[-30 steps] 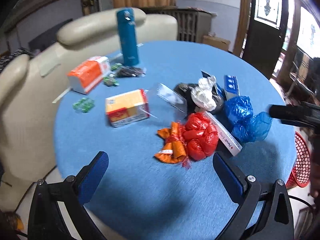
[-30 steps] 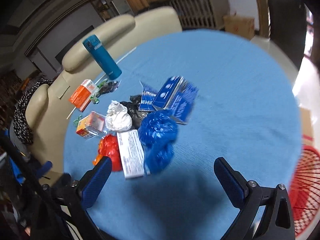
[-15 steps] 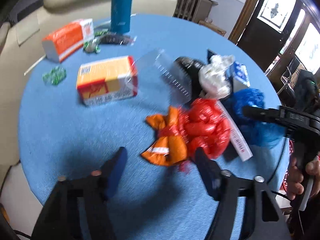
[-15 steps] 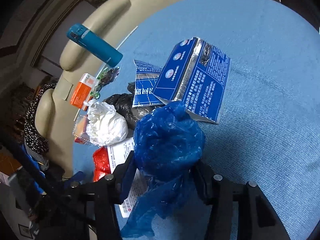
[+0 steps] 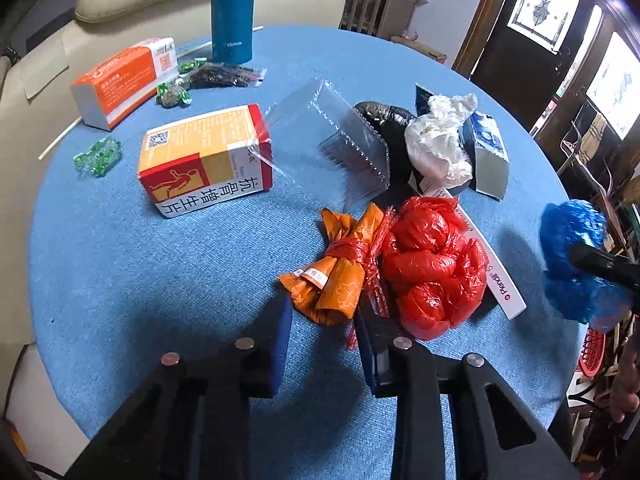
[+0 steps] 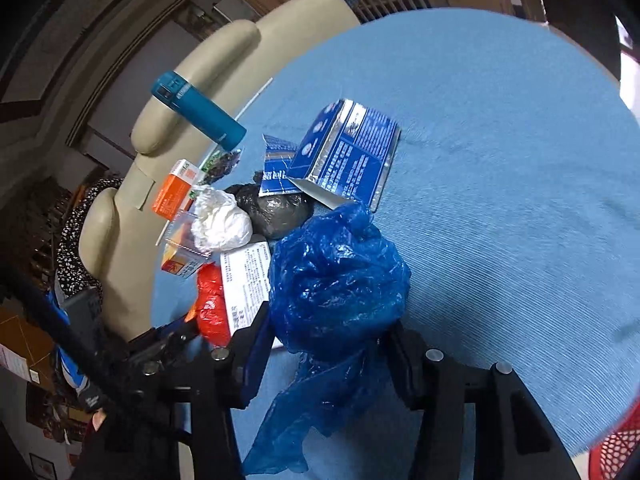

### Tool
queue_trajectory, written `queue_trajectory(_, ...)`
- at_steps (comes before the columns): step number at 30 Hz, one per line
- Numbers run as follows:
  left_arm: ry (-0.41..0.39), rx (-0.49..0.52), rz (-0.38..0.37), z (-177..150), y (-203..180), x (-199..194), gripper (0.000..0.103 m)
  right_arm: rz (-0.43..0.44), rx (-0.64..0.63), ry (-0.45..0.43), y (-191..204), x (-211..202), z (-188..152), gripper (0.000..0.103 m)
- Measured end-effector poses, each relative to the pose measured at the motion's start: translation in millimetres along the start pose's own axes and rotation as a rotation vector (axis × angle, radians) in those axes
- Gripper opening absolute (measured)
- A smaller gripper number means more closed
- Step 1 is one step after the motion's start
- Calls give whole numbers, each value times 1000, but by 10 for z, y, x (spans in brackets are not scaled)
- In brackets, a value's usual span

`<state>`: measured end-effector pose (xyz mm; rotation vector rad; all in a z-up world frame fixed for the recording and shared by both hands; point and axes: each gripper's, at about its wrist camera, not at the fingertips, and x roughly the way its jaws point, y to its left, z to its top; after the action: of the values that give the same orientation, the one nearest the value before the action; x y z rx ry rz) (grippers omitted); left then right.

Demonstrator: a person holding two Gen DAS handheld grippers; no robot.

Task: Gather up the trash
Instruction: 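Grasp the blue plastic bag with the right tool while the left tool grasps the orange wrapper, then carry the blue bag to the red basket and open the right tool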

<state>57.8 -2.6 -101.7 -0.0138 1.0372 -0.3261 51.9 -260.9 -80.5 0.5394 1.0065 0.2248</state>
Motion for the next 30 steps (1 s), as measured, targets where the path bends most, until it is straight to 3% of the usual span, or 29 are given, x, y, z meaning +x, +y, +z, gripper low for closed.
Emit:
queue_trajectory(8, -78, 13, 29, -114, 7, -400, 31, -9, -19, -103, -51, -506, -175, 54)
queue_trajectory(15, -170, 94, -4, -97, -339, -885, 31, -47, 37, -197, -350, -1017, -327, 55)
queue_trajectory(21, -209, 281, -105, -96, -1134, -1147, 31, -104, 117, -295, -733, -1556, -491, 55)
queue_trajectory(30, -126, 569, -259, -158, -2543, -954, 31, -208, 262, -417, -1447, -2256, -862, 57)
